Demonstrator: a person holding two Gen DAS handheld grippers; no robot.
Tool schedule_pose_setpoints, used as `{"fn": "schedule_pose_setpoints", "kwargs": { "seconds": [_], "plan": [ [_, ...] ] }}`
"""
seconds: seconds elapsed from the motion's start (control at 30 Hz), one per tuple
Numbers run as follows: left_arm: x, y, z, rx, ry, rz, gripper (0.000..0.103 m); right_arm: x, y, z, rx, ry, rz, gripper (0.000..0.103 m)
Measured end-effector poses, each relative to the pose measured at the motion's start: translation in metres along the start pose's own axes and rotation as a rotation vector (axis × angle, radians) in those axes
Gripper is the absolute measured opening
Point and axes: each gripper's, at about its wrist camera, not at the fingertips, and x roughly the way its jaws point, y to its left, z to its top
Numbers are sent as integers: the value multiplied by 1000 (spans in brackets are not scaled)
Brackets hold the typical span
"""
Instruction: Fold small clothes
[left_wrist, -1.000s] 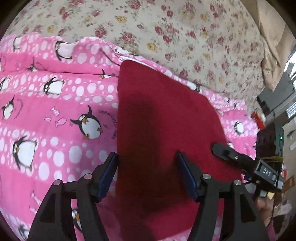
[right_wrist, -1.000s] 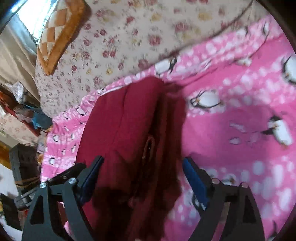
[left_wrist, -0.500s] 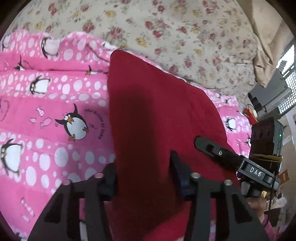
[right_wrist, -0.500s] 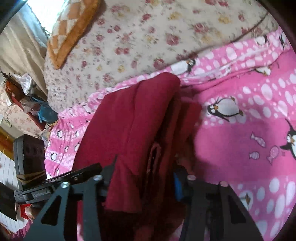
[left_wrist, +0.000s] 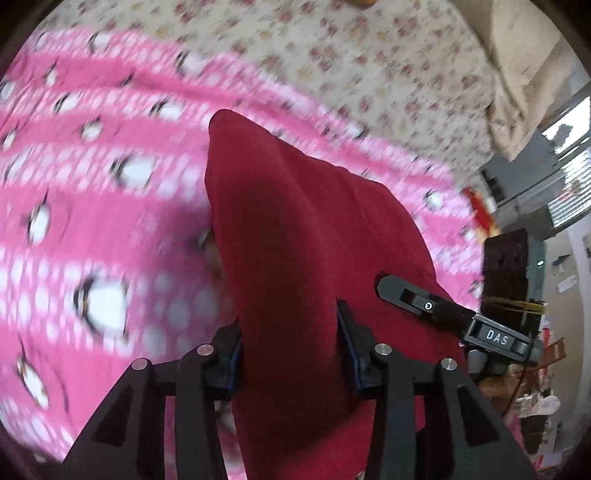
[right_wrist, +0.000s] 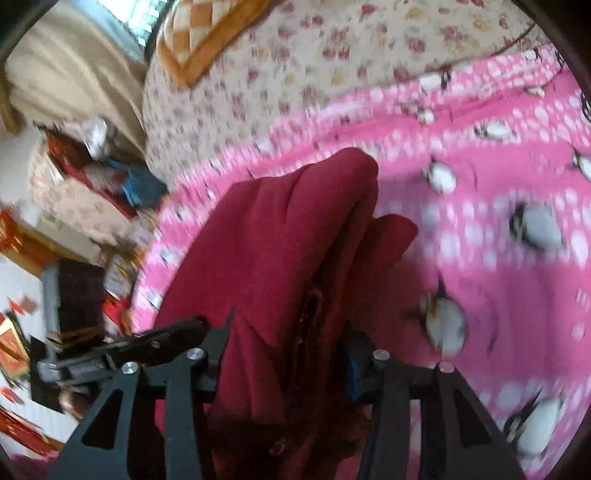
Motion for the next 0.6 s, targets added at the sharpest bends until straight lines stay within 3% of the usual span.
{"fn": "schedule_pose_setpoints", "kwargs": {
  "seconds": [0.1,0.17,0.23,0.33,0.4,0.53,0.6],
  "plan": [
    [14,12,-22,-13,0,57,36,13,-5,-27,-30,50,-145,62],
    [4,9,-31,9,-56,78,41,-2,1,-40,-73,21,-175,62],
    [-8,1,-35,60,-111,154,42,-26,15,-45,-115,-24,-216,63],
    [-18,-5,-37,98,-166,229,42,-53,38,-49,-177,-81,-229,62],
    [-24,-5,-39,96,-193,253,42,-63,62,-55,-252,-96,-189,58],
    [-36,0,-45,66,-249,280,42,-51,103,-70,-399,-85,-182,56],
    [-42,-1,-49,61,-277,295,42,-40,106,-80,-453,-55,-238,55]
  ]
}}
